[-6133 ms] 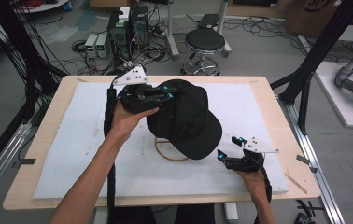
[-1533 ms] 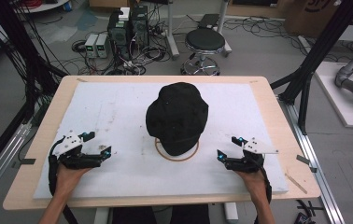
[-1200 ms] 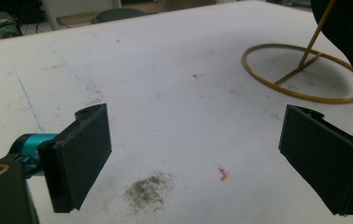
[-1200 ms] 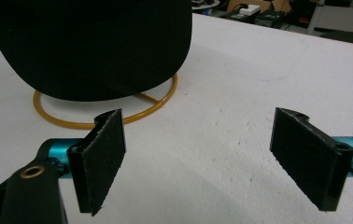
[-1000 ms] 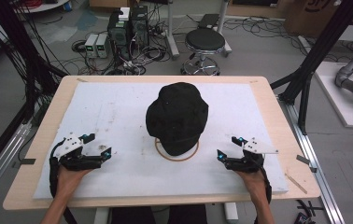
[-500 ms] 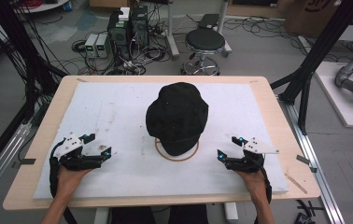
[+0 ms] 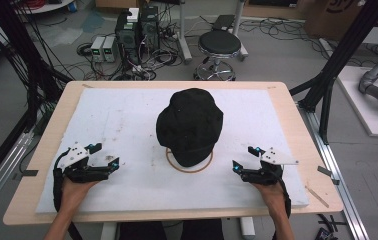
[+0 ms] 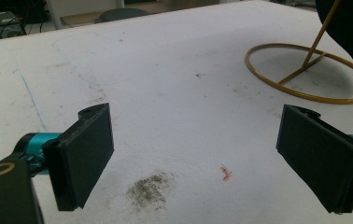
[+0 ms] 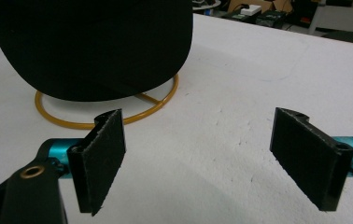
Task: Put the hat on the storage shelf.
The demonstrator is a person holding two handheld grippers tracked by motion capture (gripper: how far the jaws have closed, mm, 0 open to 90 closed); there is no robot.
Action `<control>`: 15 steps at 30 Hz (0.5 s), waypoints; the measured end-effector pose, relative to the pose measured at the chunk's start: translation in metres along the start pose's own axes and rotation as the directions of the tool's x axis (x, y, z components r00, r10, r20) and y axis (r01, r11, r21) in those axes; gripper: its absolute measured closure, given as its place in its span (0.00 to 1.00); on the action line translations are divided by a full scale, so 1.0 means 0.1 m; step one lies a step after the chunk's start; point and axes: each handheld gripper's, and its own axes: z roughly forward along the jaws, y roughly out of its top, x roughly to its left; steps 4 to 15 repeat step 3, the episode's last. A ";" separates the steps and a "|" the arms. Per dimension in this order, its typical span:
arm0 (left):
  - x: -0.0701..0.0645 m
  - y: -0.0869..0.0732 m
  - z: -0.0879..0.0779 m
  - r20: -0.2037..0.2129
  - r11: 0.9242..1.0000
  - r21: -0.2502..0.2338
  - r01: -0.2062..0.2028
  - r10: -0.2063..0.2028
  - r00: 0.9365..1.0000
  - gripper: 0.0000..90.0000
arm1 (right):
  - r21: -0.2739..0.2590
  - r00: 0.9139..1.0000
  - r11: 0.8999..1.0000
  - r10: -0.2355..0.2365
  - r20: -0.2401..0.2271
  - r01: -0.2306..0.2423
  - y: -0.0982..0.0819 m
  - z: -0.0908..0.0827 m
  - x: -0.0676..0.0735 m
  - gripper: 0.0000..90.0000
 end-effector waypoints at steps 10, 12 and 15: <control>0.00 0.00 0.00 -0.002 1.000 0.001 0.005 -0.005 1.000 0.12 | 0.000 1.000 1.000 0.004 -0.003 -0.004 0.00 0.00 -0.01 0.20; 0.00 0.00 0.00 -0.002 1.000 0.001 0.005 -0.005 1.000 0.12 | 0.000 1.000 1.000 0.004 -0.003 -0.004 0.00 0.00 -0.01 0.20; 0.00 0.00 0.00 -0.002 1.000 0.001 0.005 -0.005 1.000 0.12 | 0.000 1.000 1.000 0.004 -0.003 -0.004 0.00 0.00 -0.01 0.20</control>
